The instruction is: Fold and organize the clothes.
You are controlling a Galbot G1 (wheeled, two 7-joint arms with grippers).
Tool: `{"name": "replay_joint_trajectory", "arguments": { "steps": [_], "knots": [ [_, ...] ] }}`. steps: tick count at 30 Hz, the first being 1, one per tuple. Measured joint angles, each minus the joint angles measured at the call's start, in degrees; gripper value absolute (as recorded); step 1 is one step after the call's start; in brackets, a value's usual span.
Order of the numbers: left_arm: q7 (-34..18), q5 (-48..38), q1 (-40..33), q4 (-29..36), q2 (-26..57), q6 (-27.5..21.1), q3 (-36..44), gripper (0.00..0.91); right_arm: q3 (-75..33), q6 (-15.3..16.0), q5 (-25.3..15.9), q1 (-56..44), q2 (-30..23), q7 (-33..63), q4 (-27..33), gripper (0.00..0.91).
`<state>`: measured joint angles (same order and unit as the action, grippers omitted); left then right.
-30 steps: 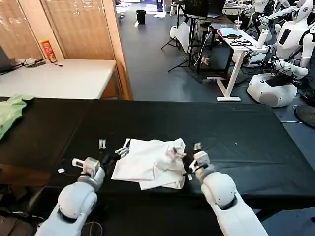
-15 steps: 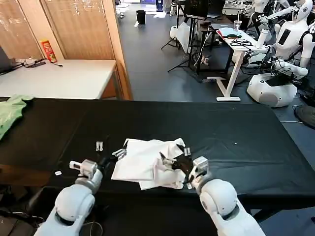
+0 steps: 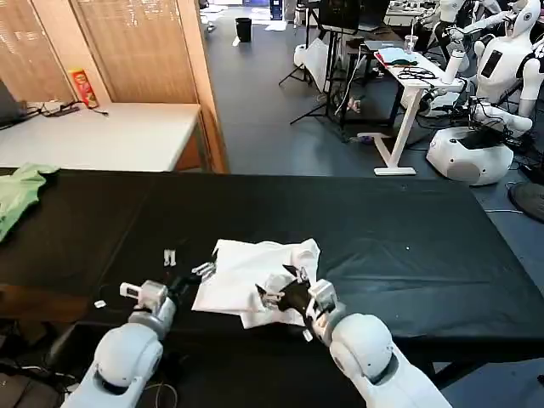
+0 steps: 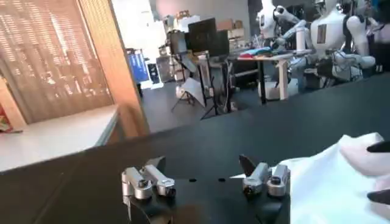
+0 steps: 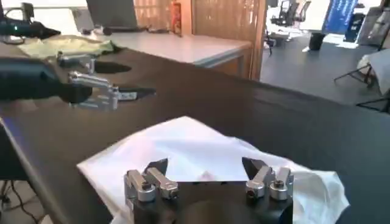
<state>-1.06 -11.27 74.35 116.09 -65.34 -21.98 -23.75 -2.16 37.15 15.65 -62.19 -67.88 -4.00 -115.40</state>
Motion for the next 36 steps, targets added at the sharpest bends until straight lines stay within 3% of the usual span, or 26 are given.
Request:
{"name": "replay_joint_trajectory", "arguments": {
  "steps": [3, 5, 19, 20, 21, 22, 27, 32, 36],
  "knots": [
    [0.0, 0.2, 0.2, 0.0, -0.1, 0.1, 0.0, 0.878, 0.0, 0.0, -0.6, -0.4, -0.4, 0.4, 0.2, 0.166],
    [0.0, 0.3, 0.5, 0.0, -0.2, 0.1, 0.0, 0.878, 0.0, 0.0, -1.0, -0.6, -0.7, 0.5, 0.3, 0.068],
    [0.0, 0.4, 1.7, 0.6, -1.0, 0.6, -1.1, 0.878, -2.7, -0.9, -5.9, -5.2, 0.2, 0.8, -3.1, 0.068],
    [0.0, 0.4, 1.7, 0.5, -1.1, 0.7, -1.1, 0.878, -3.2, -1.0, -6.5, -5.9, 0.5, 0.7, -3.6, 0.098],
    [0.0, 0.4, 1.7, 0.5, -1.1, 0.7, -1.1, 0.878, -3.6, -1.0, -6.9, -6.8, 0.8, 0.6, -4.3, 0.254],
    [0.0, 0.4, 1.7, 0.4, -1.2, 0.7, -1.1, 0.878, -4.2, -1.0, -7.7, -7.8, 1.2, 0.5, -5.1, 0.868],
    [0.0, 0.2, 1.5, 0.3, -1.2, 0.8, -1.1, 0.878, -6.5, -1.3, -10.5, -12.3, 2.0, 0.7, -8.5, 0.878],
    [0.0, -0.3, 1.6, 0.0, -1.1, 1.2, -1.6, 0.878, -8.8, -4.3, -12.6, -18.2, 2.0, 1.5, -12.0, 0.878],
    [0.2, -1.3, 1.6, -0.7, -1.3, 1.9, -1.9, 0.878, -11.1, -7.5, -11.4, -23.1, 1.3, 4.1, -13.9, 0.878]
  ]
}}
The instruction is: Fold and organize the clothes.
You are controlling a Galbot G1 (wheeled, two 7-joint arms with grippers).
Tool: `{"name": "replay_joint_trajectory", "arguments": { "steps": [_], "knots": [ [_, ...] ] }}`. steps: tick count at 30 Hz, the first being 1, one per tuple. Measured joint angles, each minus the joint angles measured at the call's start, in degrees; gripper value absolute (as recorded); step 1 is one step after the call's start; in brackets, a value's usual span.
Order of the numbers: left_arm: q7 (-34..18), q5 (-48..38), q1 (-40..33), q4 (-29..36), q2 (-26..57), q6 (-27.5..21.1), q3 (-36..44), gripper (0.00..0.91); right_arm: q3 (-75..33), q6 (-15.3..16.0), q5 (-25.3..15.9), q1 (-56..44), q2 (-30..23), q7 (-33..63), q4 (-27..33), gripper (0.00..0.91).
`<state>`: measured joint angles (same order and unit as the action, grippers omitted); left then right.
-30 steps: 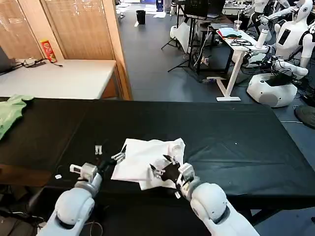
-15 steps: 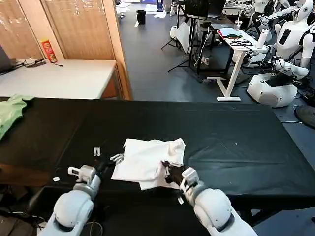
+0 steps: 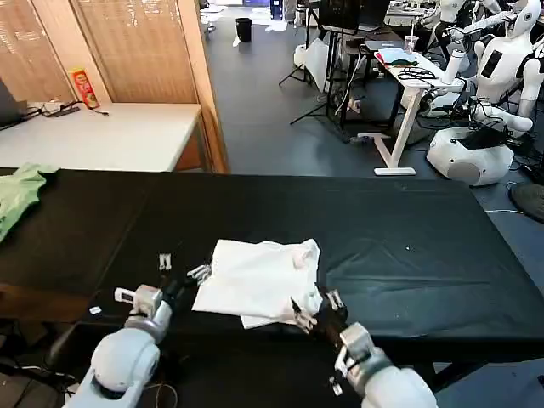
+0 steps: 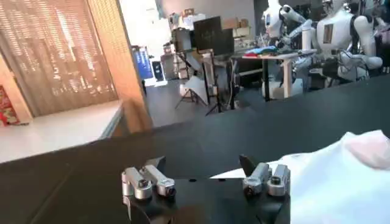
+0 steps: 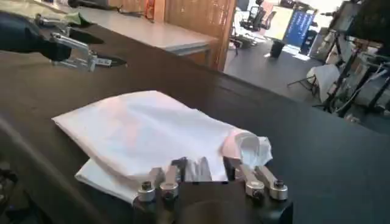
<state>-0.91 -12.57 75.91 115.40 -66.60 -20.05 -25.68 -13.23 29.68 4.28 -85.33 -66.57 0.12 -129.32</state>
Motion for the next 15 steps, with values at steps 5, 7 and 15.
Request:
{"name": "replay_joint_trajectory", "arguments": {
  "steps": [5, 7, 15],
  "knots": [
    [0.2, -3.1, 0.0, -1.4, -0.7, 0.6, -0.6, 0.878, -1.1, -2.6, 4.2, -0.9, -2.3, 2.4, 1.2, 0.878],
    [0.3, -5.2, 0.0, -1.7, -0.9, 0.5, -1.0, 0.878, -1.3, -3.1, 4.5, -0.3, -3.6, 2.4, 2.0, 0.878],
    [1.5, -15.4, -0.8, -5.2, -3.4, 0.1, -2.6, 0.878, -5.5, -5.4, 7.2, -2.5, -7.4, 2.1, 1.9, 0.878]
  ]
}}
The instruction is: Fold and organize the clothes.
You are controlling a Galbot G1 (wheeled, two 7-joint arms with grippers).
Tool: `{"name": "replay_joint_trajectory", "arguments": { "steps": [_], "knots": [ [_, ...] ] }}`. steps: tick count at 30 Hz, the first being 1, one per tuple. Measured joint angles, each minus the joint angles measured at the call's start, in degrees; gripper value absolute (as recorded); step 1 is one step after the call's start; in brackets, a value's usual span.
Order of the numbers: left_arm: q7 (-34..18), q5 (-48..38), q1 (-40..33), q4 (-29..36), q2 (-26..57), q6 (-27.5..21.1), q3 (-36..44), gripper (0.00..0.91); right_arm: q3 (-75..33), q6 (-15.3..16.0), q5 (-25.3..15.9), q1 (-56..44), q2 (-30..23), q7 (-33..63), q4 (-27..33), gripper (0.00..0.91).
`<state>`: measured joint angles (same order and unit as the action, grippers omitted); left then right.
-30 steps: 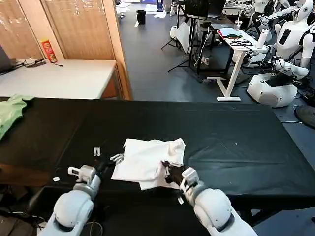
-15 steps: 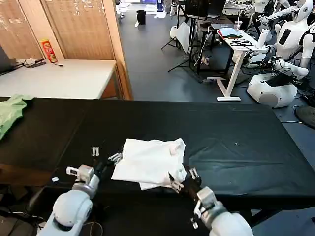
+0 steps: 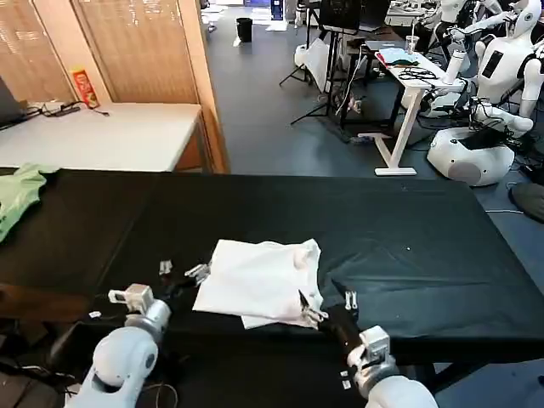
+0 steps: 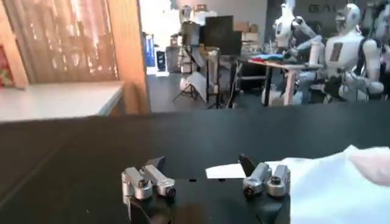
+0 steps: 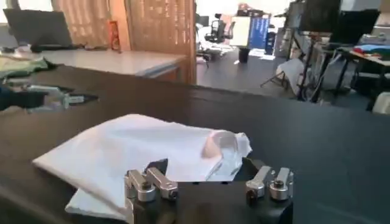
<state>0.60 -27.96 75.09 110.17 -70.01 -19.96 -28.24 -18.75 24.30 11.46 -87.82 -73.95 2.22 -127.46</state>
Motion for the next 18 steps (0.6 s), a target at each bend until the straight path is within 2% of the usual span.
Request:
{"name": "replay_joint_trajectory", "arguments": {
  "steps": [8, 15, 18],
  "knots": [
    [0.8, -11.0, 0.4, -3.1, -2.0, -0.3, -0.4, 0.878, -6.6, -1.0, 7.5, -2.6, -1.1, 0.3, -2.8, 0.878],
    [0.1, -20.8, 0.3, -4.3, -2.7, -2.3, -1.9, 0.878, -10.0, -1.1, 8.6, -2.6, -1.2, 0.3, -4.2, 0.878],
    [0.5, -22.1, 0.8, -4.6, -2.9, -2.4, -2.2, 0.878, -10.5, -1.0, 8.7, -2.3, -1.3, 0.3, -4.2, 0.878]
  ]
}}
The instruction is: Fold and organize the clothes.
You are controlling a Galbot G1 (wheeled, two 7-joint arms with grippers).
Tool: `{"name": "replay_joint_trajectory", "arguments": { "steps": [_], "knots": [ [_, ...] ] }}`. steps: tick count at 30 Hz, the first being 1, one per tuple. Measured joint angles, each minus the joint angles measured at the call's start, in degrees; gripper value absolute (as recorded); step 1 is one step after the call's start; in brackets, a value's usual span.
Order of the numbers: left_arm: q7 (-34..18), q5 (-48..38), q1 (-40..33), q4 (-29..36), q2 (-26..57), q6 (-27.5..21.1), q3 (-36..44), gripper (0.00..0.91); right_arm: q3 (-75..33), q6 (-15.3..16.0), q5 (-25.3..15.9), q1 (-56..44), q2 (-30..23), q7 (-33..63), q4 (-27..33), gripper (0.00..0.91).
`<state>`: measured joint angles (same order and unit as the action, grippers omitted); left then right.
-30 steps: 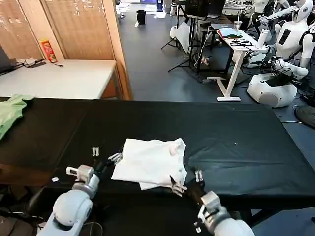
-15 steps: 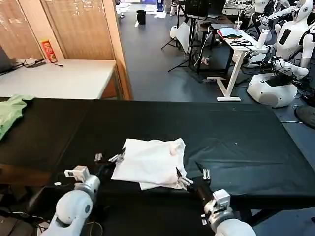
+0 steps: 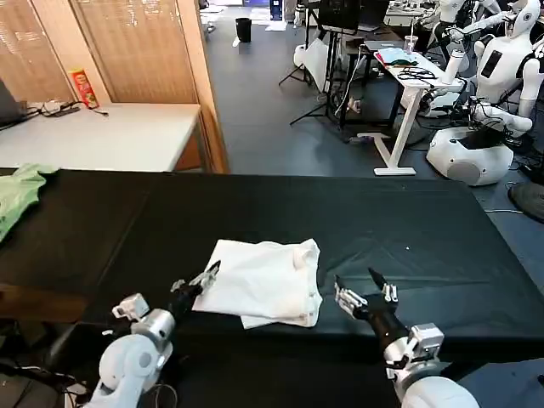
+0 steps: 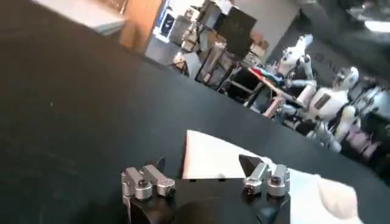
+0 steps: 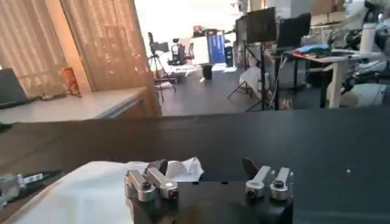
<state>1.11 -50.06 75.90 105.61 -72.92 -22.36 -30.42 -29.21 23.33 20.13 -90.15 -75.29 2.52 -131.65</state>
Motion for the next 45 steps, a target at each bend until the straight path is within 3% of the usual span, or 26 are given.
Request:
{"name": "replay_joint_trajectory", "arguments": {
  "steps": [3, 4, 7, 8, 11, 12, 13, 14, 24, 35, 45],
  "knots": [
    [0.5, -0.2, 0.4, 0.0, -0.3, -0.1, 0.0, 0.878, -0.2, 0.1, 0.0, 0.3, 0.0, 0.0, 0.0, 0.878],
    [0.5, -0.2, 0.5, 0.0, -0.4, -0.2, 0.1, 0.809, -0.3, 0.1, 0.0, 0.4, 0.0, 0.0, 0.0, 0.878],
    [0.8, -0.4, 0.5, 0.2, -0.5, -0.5, 0.3, 0.722, -0.5, 0.2, 0.0, 0.4, 0.0, 0.0, 0.2, 0.878],
    [0.9, -0.4, 0.4, 0.2, -0.5, -0.7, 0.4, 0.614, -0.5, 0.2, 0.0, 0.5, 0.0, 0.0, 0.2, 0.878],
    [0.8, -0.4, 0.1, 0.2, -0.4, -1.2, 0.6, 0.439, -0.5, 0.2, 0.0, 0.5, -0.1, 0.0, 0.2, 0.878],
    [0.8, -0.4, 0.0, 0.2, -0.4, -1.3, 0.7, 0.176, -0.5, 0.2, 0.0, 0.5, -0.1, 0.0, 0.2, 0.878],
    [0.8, -0.4, 0.0, 0.2, -0.4, -1.3, 0.7, 0.156, -0.5, 0.2, 0.0, 0.6, -0.2, 0.0, 0.2, 0.878],
    [0.8, -0.4, -0.1, 0.2, -0.3, -1.4, 0.7, 0.01, -0.5, 0.2, 0.0, 0.6, -0.2, 0.0, 0.2, 0.878],
    [-1.1, 0.6, -0.6, 1.2, 0.0, -1.9, 0.7, 0.0, -0.3, 0.2, -0.7, 1.1, -1.0, 0.0, 0.8, 0.878],
    [-1.3, 21.5, -1.1, 5.3, 6.0, -3.3, -4.7, 0.0, -1.6, 1.0, -3.6, 1.9, -1.3, 1.0, 3.4, 0.878],
    [-0.2, 31.0, 2.8, 10.1, 19.8, -2.7, -14.2, 0.0, -0.5, 1.2, -4.2, 3.1, -1.6, 1.1, 5.0, 0.878]
  ]
}}
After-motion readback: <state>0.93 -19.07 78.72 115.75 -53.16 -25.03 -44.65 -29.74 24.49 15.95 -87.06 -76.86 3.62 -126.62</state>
